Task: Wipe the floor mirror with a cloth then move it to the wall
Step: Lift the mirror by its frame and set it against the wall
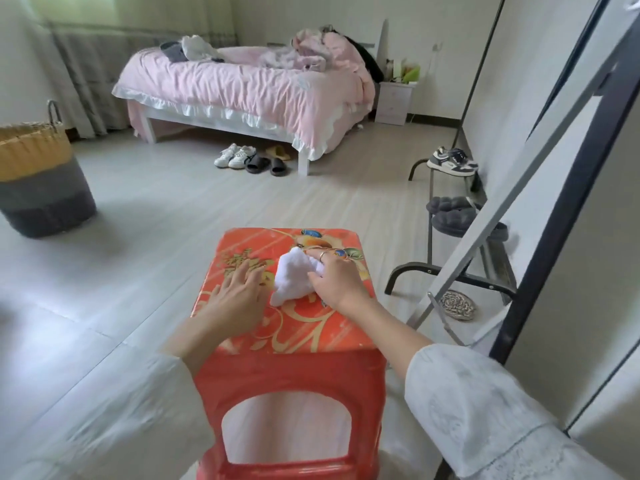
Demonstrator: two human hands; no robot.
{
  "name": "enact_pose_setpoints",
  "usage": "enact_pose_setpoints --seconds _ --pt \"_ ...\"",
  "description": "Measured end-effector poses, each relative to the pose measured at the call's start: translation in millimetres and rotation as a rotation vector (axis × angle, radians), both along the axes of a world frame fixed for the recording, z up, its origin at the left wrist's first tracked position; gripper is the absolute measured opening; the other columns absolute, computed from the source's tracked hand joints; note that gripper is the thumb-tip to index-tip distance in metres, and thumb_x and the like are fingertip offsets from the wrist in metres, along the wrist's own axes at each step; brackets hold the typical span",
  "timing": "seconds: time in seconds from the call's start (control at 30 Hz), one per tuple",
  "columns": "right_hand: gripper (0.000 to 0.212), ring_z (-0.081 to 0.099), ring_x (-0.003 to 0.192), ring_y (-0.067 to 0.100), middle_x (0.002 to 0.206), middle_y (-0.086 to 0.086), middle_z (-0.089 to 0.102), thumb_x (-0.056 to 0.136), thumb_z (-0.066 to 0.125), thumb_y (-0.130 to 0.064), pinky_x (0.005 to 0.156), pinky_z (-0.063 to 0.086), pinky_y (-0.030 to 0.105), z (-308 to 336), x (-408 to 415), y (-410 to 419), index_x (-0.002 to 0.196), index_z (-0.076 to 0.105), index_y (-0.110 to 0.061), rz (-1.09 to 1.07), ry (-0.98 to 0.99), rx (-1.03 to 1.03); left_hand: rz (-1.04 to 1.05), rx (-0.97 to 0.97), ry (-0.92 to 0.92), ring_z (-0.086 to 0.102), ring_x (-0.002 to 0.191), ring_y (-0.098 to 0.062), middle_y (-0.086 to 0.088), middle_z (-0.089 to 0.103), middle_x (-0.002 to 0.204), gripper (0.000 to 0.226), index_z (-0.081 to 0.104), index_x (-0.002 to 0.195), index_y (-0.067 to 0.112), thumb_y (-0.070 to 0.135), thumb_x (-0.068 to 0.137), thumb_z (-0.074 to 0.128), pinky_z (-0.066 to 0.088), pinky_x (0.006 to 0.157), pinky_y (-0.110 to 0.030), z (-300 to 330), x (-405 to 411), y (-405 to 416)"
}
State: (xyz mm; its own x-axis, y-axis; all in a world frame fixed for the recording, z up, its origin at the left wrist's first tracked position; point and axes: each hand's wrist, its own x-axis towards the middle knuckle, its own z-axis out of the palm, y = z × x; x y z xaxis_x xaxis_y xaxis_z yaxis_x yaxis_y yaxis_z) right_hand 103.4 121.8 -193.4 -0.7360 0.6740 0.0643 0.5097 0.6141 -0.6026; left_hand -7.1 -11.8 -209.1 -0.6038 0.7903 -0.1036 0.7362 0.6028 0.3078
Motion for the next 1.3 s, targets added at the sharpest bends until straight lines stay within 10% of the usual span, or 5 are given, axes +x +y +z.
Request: enact_pose_setpoints --seconds 0.17,0.5,0.87,1.1,1.3 --pt "0.06 0.048 0.123 0.027 0.137 0.009 0.048 0.091 0.047 -0.041 0.102 0.038 0.033 83 6 -3 0.143 0.029 -0.017 0.094 -0.285 -0.17 -0.164 -0.193 -0.117 0.01 0.142 -0.025 -0.009 0.009 0.154 0.05 0.016 0.145 0.016 0.025 0.098 0.035 0.016 0.113 -0.035 97 0 -1" --pt "0.038 0.061 0.101 0.021 0.114 0.009 0.065 0.091 0.05 -0.034 0.087 0.046 0.029 367 44 -32 0.121 0.055 -0.012 0.022 -0.309 -0.312 -0.179 0.203 -0.258 0.056 0.112 -0.021 -0.005 0.062 0.119 0.03 0.051 0.123 0.015 0.022 0.095 0.042 0.042 0.092 -0.03 369 18 -1" --pt "0.038 0.056 0.051 0.019 0.05 0.0 0.055 0.087 0.05 -0.035 0.061 0.05 0.033 564 115 -38 0.056 0.048 -0.012 -0.594 0.168 -0.185 -0.333 0.323 -0.338 0.059 0.106 -0.019 -0.006 0.065 0.113 0.026 0.056 0.117 0.015 0.018 0.095 0.043 0.042 0.083 -0.024 560 36 -5" --pt "0.075 0.044 0.119 0.027 0.13 0.009 0.041 0.077 0.067 -0.047 0.088 0.041 0.035 622 136 -6 0.129 0.036 -0.003 -0.838 0.353 0.065 -0.404 0.349 -0.363 0.057 0.11 -0.02 -0.006 0.063 0.118 0.027 0.054 0.119 0.015 0.017 0.096 0.041 0.041 0.085 -0.023 597 58 16" --pt "0.066 0.04 0.12 0.029 0.127 0.01 0.039 0.08 0.064 -0.044 0.085 0.046 0.037 621 119 10 0.125 0.038 -0.004 -0.874 0.317 0.136 -0.447 0.409 -0.365 0.058 0.107 -0.02 -0.006 0.063 0.115 0.027 0.056 0.118 0.014 0.016 0.096 0.041 0.041 0.085 -0.024 620 68 43"
